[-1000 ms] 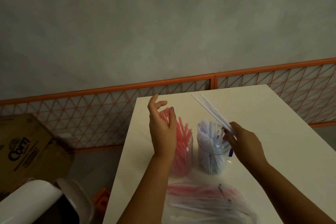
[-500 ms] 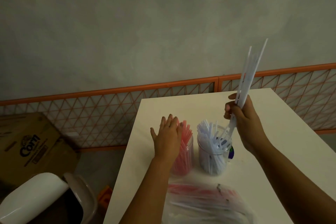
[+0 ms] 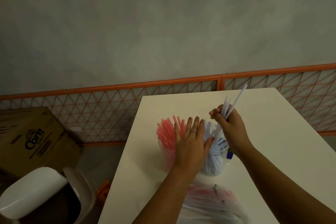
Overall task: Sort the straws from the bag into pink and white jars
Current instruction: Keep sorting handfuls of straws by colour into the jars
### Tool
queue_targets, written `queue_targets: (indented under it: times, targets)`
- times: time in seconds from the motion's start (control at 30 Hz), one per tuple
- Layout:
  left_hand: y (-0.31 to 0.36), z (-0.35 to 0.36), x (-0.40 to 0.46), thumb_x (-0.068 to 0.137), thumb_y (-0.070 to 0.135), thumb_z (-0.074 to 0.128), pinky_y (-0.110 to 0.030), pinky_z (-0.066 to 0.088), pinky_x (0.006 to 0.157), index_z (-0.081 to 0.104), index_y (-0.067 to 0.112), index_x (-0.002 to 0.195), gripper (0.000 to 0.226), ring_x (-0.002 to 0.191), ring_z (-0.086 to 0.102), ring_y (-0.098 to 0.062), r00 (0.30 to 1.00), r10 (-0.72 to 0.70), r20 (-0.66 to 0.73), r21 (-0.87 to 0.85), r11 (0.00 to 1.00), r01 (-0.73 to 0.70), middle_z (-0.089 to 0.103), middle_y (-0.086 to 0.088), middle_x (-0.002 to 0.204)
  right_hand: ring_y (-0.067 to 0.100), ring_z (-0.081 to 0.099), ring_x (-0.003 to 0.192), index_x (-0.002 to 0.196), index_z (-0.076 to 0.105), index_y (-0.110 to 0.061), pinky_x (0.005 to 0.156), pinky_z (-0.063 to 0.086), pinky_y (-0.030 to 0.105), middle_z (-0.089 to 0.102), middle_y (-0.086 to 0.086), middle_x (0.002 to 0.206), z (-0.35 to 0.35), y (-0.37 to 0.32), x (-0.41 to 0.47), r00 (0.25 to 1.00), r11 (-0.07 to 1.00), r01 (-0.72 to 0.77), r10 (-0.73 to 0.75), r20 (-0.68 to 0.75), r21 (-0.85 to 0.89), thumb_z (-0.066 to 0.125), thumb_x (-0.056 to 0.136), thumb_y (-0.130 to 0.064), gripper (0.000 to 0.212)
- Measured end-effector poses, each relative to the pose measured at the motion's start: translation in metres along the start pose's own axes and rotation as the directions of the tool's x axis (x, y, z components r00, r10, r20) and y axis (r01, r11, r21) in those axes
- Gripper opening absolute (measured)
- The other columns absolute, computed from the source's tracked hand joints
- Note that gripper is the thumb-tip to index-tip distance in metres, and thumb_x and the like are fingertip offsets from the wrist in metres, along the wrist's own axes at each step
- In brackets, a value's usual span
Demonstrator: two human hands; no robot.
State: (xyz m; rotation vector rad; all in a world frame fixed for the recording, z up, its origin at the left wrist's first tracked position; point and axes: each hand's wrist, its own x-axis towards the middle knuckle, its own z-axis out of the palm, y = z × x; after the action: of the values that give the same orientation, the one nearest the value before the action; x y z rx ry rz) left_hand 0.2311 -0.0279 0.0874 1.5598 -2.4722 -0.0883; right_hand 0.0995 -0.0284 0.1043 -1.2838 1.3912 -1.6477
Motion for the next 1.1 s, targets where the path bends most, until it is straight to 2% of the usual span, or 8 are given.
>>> queue_targets:
  times: [0.2, 0.33, 0.47, 0.7, 0.8, 0.9, 1.0, 1.1]
  targets:
    - [-0.002, 0.004, 0.003, 0.094, 0.057, 0.002, -0.053, 0.030, 0.098, 0.060, 0.024, 0.122, 0.072, 0.117, 0.059, -0.016, 1.000, -0.015, -0.024, 0.070, 0.997, 0.016, 0.064, 0.005, 0.123, 0.027, 0.067, 0.085, 0.089, 0.053, -0.021, 0.079, 0.054, 0.033, 0.065, 0.012, 0.090, -0.002, 0.005, 0.001, 0.998, 0.995, 0.058, -0.059, -0.018, -0.082, 0.053, 0.090, -0.003, 0.018]
    - [-0.003, 0.006, 0.004, 0.094, 0.056, 0.002, -0.055, 0.035, 0.098, 0.062, 0.023, 0.120, 0.073, 0.114, 0.060, -0.016, 0.999, -0.030, -0.039, 0.099, 0.995, 0.033, 0.066, 0.005, 0.120, 0.009, 0.064, 0.090, 0.110, 0.041, -0.021, 0.077, 0.053, 0.011, 0.056, 0.004, 0.107, 0.000, -0.003, -0.004, 0.972, 0.974, 0.169, -0.190, -0.140, -0.149, 0.062, 0.085, -0.007, 0.035]
    - [-0.004, 0.006, 0.003, 0.094, 0.056, 0.004, -0.057, 0.035, 0.098, 0.061, 0.022, 0.121, 0.072, 0.115, 0.060, -0.017, 0.999, -0.018, -0.027, 0.085, 0.996, 0.020, 0.066, 0.003, 0.120, 0.006, 0.060, 0.094, 0.110, 0.037, -0.039, 0.079, 0.049, 0.010, 0.048, -0.008, 0.114, -0.001, -0.023, -0.011, 0.884, 0.919, 0.369, -0.394, -0.251, -0.141, 0.060, 0.086, -0.008, 0.045]
    - [-0.002, 0.003, 0.000, 0.089, 0.062, -0.004, -0.059, 0.007, 0.105, 0.047, 0.020, 0.135, 0.080, 0.128, 0.048, -0.019, 1.000, -0.003, 0.019, 0.032, 0.999, 0.003, 0.054, 0.001, 0.136, 0.008, 0.061, 0.090, 0.106, 0.054, -0.010, 0.074, 0.040, 0.000, 0.063, 0.007, 0.104, 0.000, -0.002, -0.005, 0.974, 0.891, 0.216, -0.225, 0.026, -0.400, 0.046, 0.095, -0.013, 0.014]
    - [0.000, 0.004, 0.001, 0.094, 0.057, 0.000, -0.059, 0.025, 0.106, 0.059, 0.022, 0.123, 0.075, 0.116, 0.059, -0.016, 0.998, -0.048, 0.034, 0.045, 0.998, 0.046, 0.065, 0.005, 0.122, 0.017, 0.056, 0.108, 0.120, 0.050, -0.008, 0.084, 0.040, 0.013, 0.055, 0.011, 0.125, 0.001, 0.006, -0.010, 0.991, 0.861, 0.134, -0.108, 0.081, -0.491, 0.060, 0.088, -0.015, 0.034]
    - [-0.003, 0.008, 0.000, 0.091, 0.058, -0.008, -0.064, 0.012, 0.106, 0.054, 0.018, 0.129, 0.083, 0.124, 0.053, -0.020, 1.000, -0.001, 0.014, 0.039, 0.999, 0.000, 0.060, 0.000, 0.129, 0.017, 0.042, 0.125, 0.138, 0.033, -0.013, 0.098, 0.040, 0.027, 0.034, 0.011, 0.144, 0.000, -0.003, -0.016, 0.969, 0.849, 0.224, -0.245, 0.019, -0.479, 0.069, 0.082, -0.020, 0.067]
    - [-0.003, 0.005, -0.001, 0.087, 0.059, -0.013, -0.062, -0.006, 0.105, 0.039, 0.015, 0.140, 0.086, 0.134, 0.039, -0.023, 0.999, 0.031, -0.011, 0.054, 0.998, -0.030, 0.047, -0.004, 0.142, 0.019, 0.030, 0.138, 0.143, 0.025, -0.021, 0.110, 0.026, 0.028, 0.031, 0.008, 0.151, -0.001, -0.013, -0.016, 0.896, 0.654, 0.390, -0.432, 0.103, -0.649, 0.046, 0.095, -0.034, 0.054]
    - [-0.003, 0.000, -0.005, 0.095, 0.051, 0.004, -0.058, -0.008, 0.113, 0.037, 0.016, 0.141, 0.067, 0.139, 0.032, -0.021, 0.995, 0.060, -0.075, 0.115, 0.992, -0.051, 0.040, -0.004, 0.147, 0.016, 0.022, 0.143, 0.147, 0.016, -0.029, 0.116, 0.006, 0.042, 0.029, -0.004, 0.154, -0.003, -0.009, -0.020, 0.907, 0.403, 0.404, -0.056, 0.418, -0.821, -0.030, 0.071, -0.069, 0.098]
